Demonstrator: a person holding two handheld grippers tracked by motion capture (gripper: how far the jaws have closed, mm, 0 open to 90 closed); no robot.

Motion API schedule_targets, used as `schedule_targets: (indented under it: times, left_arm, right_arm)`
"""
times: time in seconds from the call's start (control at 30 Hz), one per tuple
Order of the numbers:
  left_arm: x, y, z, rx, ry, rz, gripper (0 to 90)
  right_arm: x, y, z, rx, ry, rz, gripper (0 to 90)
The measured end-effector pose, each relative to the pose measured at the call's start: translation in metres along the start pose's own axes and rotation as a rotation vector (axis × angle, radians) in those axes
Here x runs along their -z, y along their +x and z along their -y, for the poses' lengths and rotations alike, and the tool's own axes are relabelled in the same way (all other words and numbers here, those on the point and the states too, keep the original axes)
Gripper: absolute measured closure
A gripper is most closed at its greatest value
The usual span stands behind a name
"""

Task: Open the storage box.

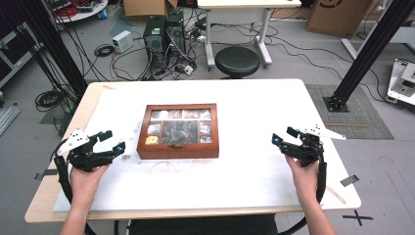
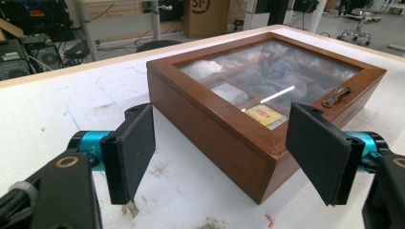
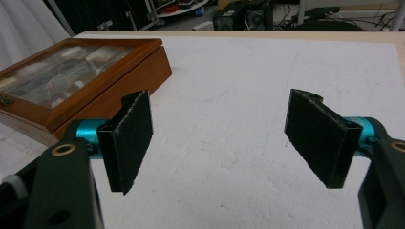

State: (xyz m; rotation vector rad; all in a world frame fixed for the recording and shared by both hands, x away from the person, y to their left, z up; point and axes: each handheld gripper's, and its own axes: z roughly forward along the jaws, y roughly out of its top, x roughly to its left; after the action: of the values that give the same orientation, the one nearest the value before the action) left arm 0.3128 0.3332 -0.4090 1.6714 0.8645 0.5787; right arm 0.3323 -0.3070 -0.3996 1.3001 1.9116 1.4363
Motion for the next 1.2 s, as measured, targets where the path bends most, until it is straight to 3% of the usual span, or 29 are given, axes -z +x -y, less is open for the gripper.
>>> schedule_targets:
  times: [0.67, 1.2]
  left_arm:
    - [0.000, -0.003, 0.000, 0.003, 0.002, 0.031, 25.5]
    - [-0.002, -0.005, 0.001, -0.006, 0.014, 0.035, 25.5]
  right_arm:
    - [0.000, 0.001, -0.001, 0.009, -0.018, 0.010, 25.0]
    - [-0.004, 0.014, -0.004, 0.057, -0.021, -0.042, 23.2]
